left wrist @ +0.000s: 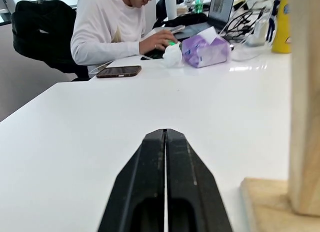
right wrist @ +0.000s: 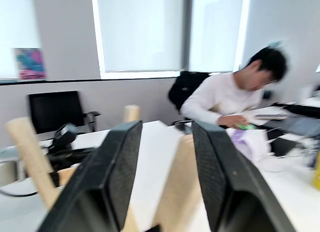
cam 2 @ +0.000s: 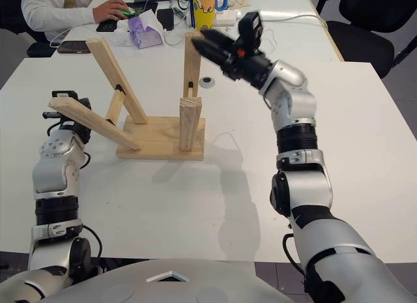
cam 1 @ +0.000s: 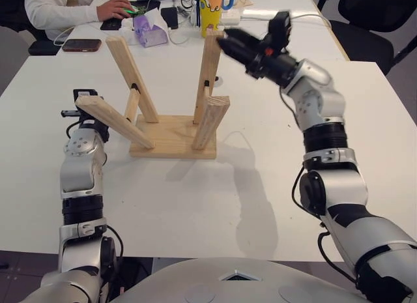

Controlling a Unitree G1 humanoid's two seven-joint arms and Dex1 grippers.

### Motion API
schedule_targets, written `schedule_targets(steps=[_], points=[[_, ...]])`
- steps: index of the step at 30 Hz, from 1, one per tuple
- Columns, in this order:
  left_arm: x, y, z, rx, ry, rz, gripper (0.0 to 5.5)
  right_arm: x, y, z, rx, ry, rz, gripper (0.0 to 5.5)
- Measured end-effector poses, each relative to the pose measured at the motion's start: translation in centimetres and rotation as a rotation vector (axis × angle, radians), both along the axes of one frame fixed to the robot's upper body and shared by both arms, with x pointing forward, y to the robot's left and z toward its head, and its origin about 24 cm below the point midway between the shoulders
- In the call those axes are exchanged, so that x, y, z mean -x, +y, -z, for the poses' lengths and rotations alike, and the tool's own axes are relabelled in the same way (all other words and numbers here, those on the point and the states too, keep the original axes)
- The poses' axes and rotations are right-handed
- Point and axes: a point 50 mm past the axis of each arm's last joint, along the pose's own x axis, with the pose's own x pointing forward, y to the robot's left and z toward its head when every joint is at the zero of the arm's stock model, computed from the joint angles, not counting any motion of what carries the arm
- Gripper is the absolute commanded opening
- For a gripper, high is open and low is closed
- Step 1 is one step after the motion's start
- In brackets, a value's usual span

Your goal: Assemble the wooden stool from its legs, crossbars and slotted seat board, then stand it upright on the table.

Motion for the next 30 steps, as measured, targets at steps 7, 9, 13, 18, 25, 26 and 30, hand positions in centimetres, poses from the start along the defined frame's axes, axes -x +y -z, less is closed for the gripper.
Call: schedule_targets(steps=[7, 9, 13, 18, 25, 26, 30], points=[[2.9, 1.9, 4.1, -0.070, 0.187, 0.066, 0.00, 3.5, -4.5, 10.2, 0.384, 0.286, 0.468, 1.26], [3.6, 1.5, 4.9, -0.063, 0.232, 0.133, 0.00, 5.7, -3.3, 12.3, 0.405, 0.365, 0.489, 0.92], [4.2, -0.2, 5.8, -0.042, 0.283, 0.277, 0.00, 8.4, 0.3, 15.4, 0.432, 0.495, 0.473, 0.28], [4.2, -1.7, 5.8, -0.049, 0.299, 0.378, 0.00, 9.0, 1.7, 16.9, 0.480, 0.568, 0.538, 0.02], [3.8, -3.4, 5.8, -0.038, 0.298, 0.426, 0.00, 10.5, 3.9, 17.0, 0.454, 0.576, 0.406, 0.02], [3.7, -3.7, 5.8, -0.033, 0.297, 0.431, 0.00, 10.6, 3.7, 17.0, 0.456, 0.578, 0.410, 0.02], [2.8, -6.7, 6.0, 0.013, 0.275, 0.470, 0.00, 10.2, 1.8, 16.7, 0.476, 0.586, 0.544, 0.02]])
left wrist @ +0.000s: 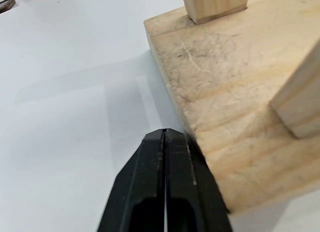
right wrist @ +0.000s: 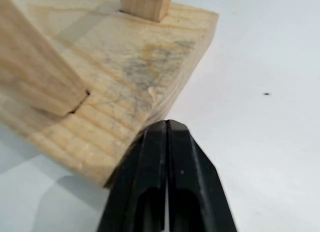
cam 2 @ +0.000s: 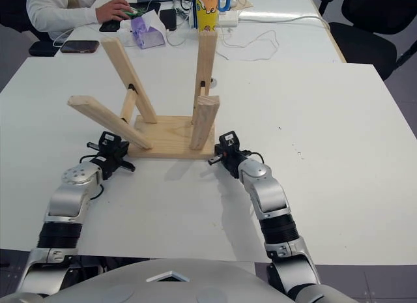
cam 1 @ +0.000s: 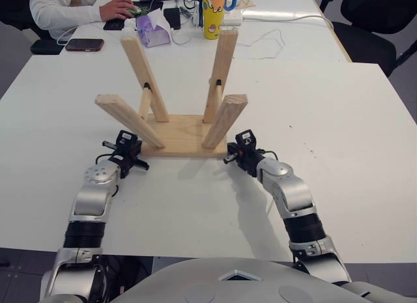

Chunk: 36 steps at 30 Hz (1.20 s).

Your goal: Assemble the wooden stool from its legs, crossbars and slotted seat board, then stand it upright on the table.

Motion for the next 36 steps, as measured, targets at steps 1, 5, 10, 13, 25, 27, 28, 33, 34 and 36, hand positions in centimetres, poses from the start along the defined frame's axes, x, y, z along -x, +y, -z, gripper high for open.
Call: schedule_targets(steps=[1, 5, 10, 13, 25, 27, 28, 33, 34, 36], points=[[-0.2, -0.5, 0.0, 0.008, -0.002, 0.003, 0.00, -0.1, -0.3, 0.0, 0.009, -0.001, 0.023, 0.02], [-0.5, -2.4, 0.1, 0.051, -0.002, 0.022, 0.00, -0.3, -1.9, -0.1, 0.040, -0.004, 0.107, 0.02], [-0.4, -1.7, 0.1, 0.041, -0.009, -0.015, 0.00, -0.2, -2.1, 0.0, 0.040, -0.011, 0.116, 0.02], [-0.2, -1.1, 0.2, 0.033, -0.015, -0.035, 0.00, -0.1, -2.3, 0.1, 0.033, -0.018, 0.121, 0.02], [0.2, -3.1, 0.3, 0.053, -0.011, -0.008, 0.00, 0.3, -2.7, 0.2, 0.034, -0.021, 0.064, 0.02], [0.5, -3.4, 0.2, 0.056, -0.006, -0.009, 0.00, 0.5, -2.9, 0.2, 0.026, -0.019, 0.045, 0.02], [0.6, -3.4, 0.2, 0.057, -0.005, -0.012, 0.00, 0.7, -3.0, 0.1, 0.019, -0.019, 0.040, 0.02], [1.0, -3.7, -0.5, 0.062, 0.008, -0.021, 0.00, 0.7, -3.2, -1.4, -0.016, -0.082, 0.039, 0.02], [1.1, -3.8, -0.9, 0.066, 0.002, -0.021, 0.00, 0.4, -3.2, -2.3, -0.027, -0.117, 0.040, 0.02], [1.0, -3.8, -1.7, 0.085, -0.014, -0.034, 0.00, -0.3, -3.1, -4.3, -0.051, -0.194, 0.033, 0.02]])
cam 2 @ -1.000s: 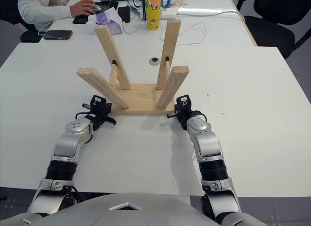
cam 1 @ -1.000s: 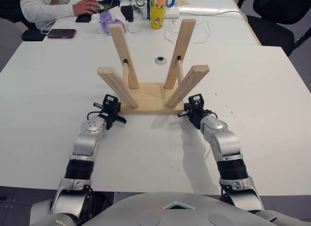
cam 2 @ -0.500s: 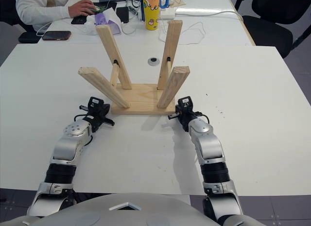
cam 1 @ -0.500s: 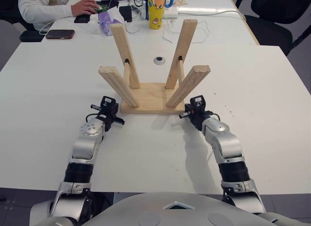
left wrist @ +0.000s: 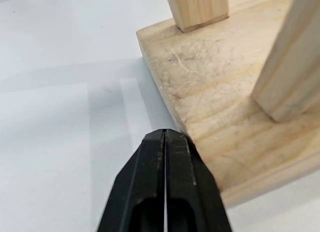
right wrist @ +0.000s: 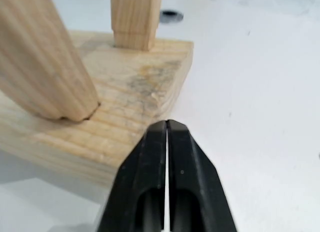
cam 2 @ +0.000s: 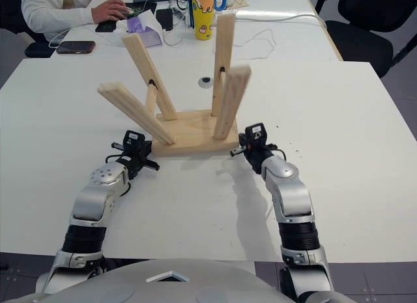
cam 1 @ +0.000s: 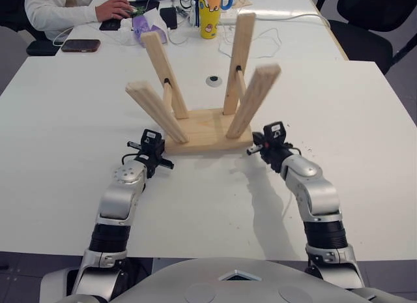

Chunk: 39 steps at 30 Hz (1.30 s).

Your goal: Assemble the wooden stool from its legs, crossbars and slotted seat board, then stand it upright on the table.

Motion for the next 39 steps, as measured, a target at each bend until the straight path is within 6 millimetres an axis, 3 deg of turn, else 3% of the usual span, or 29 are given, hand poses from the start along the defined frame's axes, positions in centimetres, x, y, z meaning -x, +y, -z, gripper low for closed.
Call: schedule_targets(steps=[3, 9, 12, 16, 24, 27, 30, 32, 35, 39], points=[[-0.4, -0.1, -2.1, 0.033, -0.054, -0.015, 0.00, -0.8, 0.2, -2.5, -0.011, -0.091, -0.007, 0.02], [-1.4, -1.5, -7.1, 0.129, -0.210, 0.017, 0.00, -0.7, 1.3, -3.7, -0.073, -0.112, -0.080, 0.02], [-1.4, -1.7, -7.8, 0.137, -0.231, 0.017, 0.00, -0.8, 1.3, -4.5, -0.082, -0.136, -0.073, 0.02], [-1.2, -3.4, -8.4, 0.204, -0.244, 0.102, 0.00, -0.6, 3.4, -5.4, -0.156, -0.160, -0.174, 0.02], [-1.4, -3.0, -8.7, 0.214, -0.256, 0.070, 0.00, -1.0, 3.0, -6.5, -0.219, -0.202, -0.122, 0.02], [-1.6, -2.2, -8.8, 0.193, -0.270, 0.014, 0.00, -1.9, 1.7, -8.4, -0.254, -0.329, -0.008, 0.02], [-1.7, -1.1, -8.5, 0.147, -0.268, -0.058, 0.00, -3.5, -1.0, -9.6, -0.213, -0.426, 0.184, 0.02], [-1.6, -0.5, -7.8, 0.110, -0.237, -0.079, 0.00, -5.0, -3.6, -9.0, -0.080, -0.407, 0.317, 0.02], [-1.1, 0.2, -6.5, 0.051, -0.172, -0.091, 0.00, -6.5, -6.3, -6.6, 0.069, -0.312, 0.373, 0.02], [-0.9, 0.3, -5.4, 0.001, -0.118, -0.072, 0.00, -7.5, -6.7, -1.6, 0.098, -0.118, 0.221, 0.02]])
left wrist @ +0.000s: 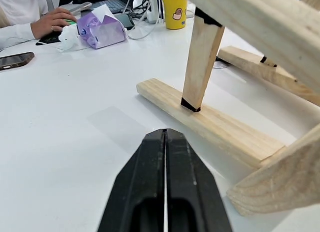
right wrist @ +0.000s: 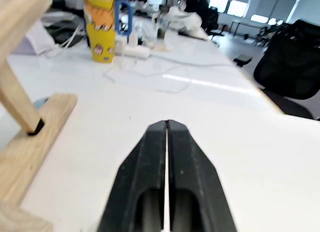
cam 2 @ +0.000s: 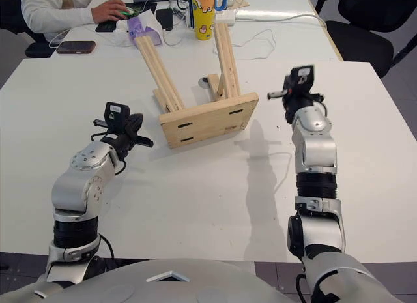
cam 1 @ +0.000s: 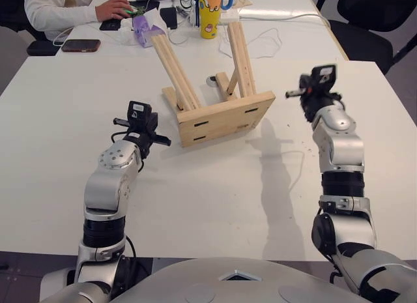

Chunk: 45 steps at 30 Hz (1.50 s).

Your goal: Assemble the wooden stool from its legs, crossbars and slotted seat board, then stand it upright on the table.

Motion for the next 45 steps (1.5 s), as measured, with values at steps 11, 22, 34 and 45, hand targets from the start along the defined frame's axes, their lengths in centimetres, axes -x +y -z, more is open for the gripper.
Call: schedule_targets(steps=[11, 22, 34, 45], points=[[0.1, 0.7, 2.4, -0.054, 0.090, 0.012, 0.00, 1.5, 4.1, -0.4, -0.100, -0.047, -0.573, 0.02], [0.2, 2.0, 2.9, -0.071, 0.066, 0.028, 0.00, 5.2, 5.4, 0.7, -0.208, 0.007, -0.648, 0.02], [0.1, 1.1, 2.7, -0.026, 0.031, 0.104, 0.00, 4.4, 2.7, 3.0, -0.100, -0.004, -0.260, 0.02], [-0.5, 2.6, 7.1, -0.071, 0.103, 0.095, 0.00, 7.4, 4.3, 7.0, 0.004, 0.157, -0.246, 0.02]])
